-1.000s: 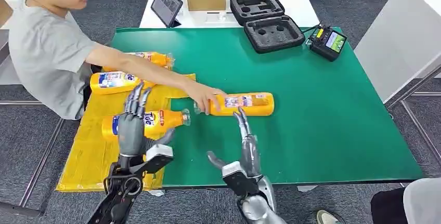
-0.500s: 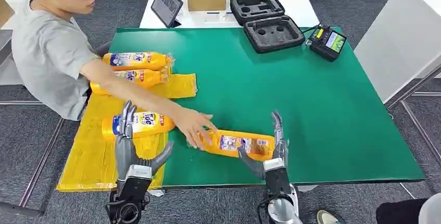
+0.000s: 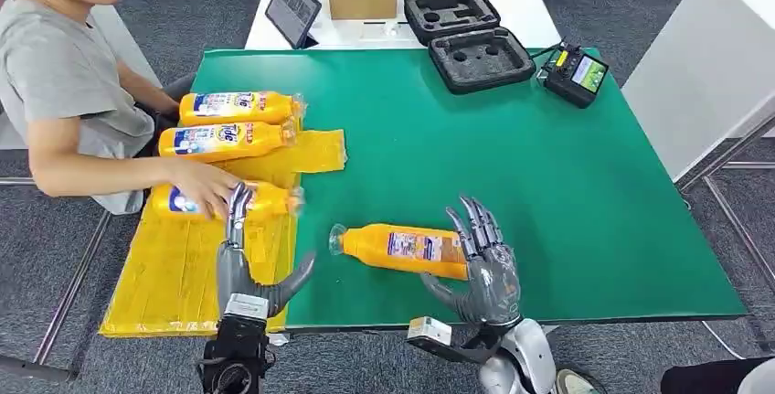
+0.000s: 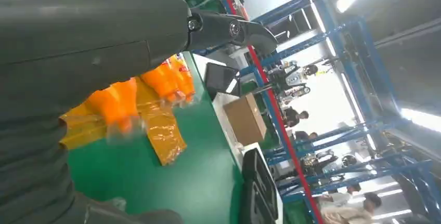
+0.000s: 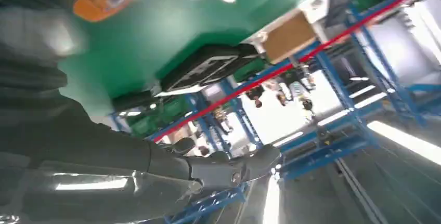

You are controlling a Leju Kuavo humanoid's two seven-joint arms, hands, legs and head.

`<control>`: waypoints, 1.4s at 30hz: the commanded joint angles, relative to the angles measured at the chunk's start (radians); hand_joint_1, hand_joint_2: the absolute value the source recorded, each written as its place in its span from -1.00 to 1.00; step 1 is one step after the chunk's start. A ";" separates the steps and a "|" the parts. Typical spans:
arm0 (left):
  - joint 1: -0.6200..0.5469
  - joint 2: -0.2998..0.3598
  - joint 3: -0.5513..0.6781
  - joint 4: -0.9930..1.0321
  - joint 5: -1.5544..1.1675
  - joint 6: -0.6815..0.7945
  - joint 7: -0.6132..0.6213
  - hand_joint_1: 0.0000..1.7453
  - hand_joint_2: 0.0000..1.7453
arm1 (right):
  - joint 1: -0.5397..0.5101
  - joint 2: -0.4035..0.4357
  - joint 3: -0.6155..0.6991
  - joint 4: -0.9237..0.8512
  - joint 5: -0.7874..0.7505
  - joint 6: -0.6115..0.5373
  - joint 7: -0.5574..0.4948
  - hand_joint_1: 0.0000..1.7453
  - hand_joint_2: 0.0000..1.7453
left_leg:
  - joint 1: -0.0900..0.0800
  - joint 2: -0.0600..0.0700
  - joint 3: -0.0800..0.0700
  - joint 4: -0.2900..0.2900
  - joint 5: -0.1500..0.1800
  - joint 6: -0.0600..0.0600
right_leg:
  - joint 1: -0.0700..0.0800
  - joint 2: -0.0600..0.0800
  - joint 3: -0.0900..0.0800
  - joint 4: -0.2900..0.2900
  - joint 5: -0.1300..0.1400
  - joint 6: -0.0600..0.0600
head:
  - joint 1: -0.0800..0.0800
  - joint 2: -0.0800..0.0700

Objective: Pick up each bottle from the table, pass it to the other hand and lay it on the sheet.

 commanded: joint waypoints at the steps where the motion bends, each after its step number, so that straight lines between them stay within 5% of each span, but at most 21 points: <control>1: -0.042 0.041 -0.082 0.030 0.050 -0.003 0.003 -1.00 1.00 | -0.023 0.011 -0.120 0.106 0.074 -0.005 0.066 -1.00 1.00 | 0.002 -0.003 0.005 -0.002 -0.001 -0.002 | 0.002 -0.002 0.006 -0.002 -0.001 -0.002 | 0.000 0.000; 7: -0.063 0.051 -0.123 0.034 0.080 -0.019 0.003 -1.00 1.00 | -0.064 -0.036 -0.071 0.241 0.123 -0.005 0.181 -1.00 1.00 | 0.001 -0.001 0.004 -0.001 -0.001 -0.002 | 0.001 0.000 0.004 -0.002 -0.001 -0.002 | 0.000 0.000; 21: -0.130 0.030 -0.179 0.100 0.090 -0.051 0.003 -1.00 1.00 | -0.254 -0.107 -0.007 0.573 0.105 -0.004 0.265 -1.00 1.00 | 0.001 0.001 0.004 -0.001 -0.001 -0.002 | 0.001 0.002 0.005 -0.002 0.000 -0.001 | 0.000 0.000; 42: -0.197 0.014 -0.220 0.155 0.098 -0.029 0.003 -1.00 1.00 | -0.263 -0.074 0.066 0.568 0.194 -0.005 0.246 -1.00 1.00 | 0.001 -0.001 0.003 -0.001 -0.001 -0.002 | 0.001 0.000 0.004 -0.001 0.000 -0.001 | 0.000 0.000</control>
